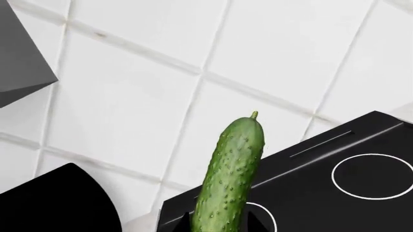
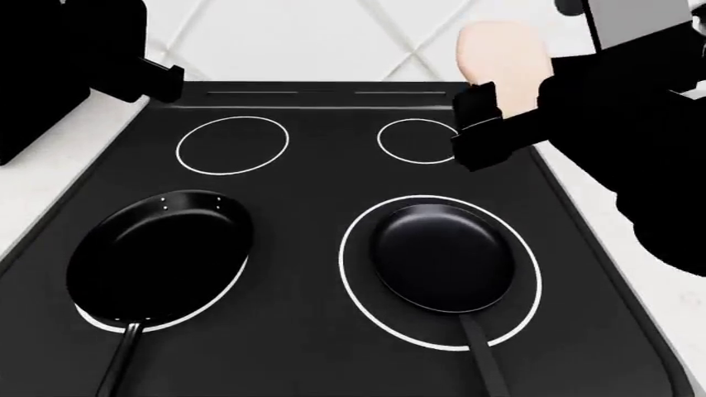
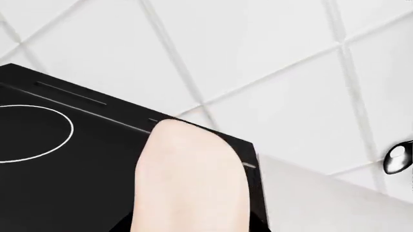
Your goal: Place both pans onto different burners. Then place the pickle and the chicken breast on different pans.
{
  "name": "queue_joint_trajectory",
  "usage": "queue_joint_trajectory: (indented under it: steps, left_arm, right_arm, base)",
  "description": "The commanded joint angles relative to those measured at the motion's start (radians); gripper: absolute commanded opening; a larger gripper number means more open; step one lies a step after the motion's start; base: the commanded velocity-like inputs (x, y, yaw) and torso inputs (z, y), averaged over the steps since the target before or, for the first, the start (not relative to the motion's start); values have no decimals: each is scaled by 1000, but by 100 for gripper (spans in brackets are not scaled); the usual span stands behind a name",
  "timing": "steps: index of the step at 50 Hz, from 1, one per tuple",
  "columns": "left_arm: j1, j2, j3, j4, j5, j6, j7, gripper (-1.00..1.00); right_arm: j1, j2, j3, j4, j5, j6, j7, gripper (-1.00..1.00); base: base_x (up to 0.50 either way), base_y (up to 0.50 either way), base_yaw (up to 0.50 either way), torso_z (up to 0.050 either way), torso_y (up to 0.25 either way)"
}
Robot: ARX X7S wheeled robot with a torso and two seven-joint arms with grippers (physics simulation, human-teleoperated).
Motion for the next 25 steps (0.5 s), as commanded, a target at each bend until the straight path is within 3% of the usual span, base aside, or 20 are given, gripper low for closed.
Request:
queue_joint_trajectory:
  steps: [1, 25]
  left_arm:
    - [-7, -6, -3, -1, 5, 4, -8, -100]
    - [-10, -18, -1, 1, -2, 3, -9, -100]
  right_arm:
    - [7, -69, -74, 83, 22, 70, 8, -100]
    - [35, -62, -194, 96, 222, 127, 126, -100]
  base:
    - [0, 0, 0, 0, 0]
    - [0, 0, 0, 1, 1]
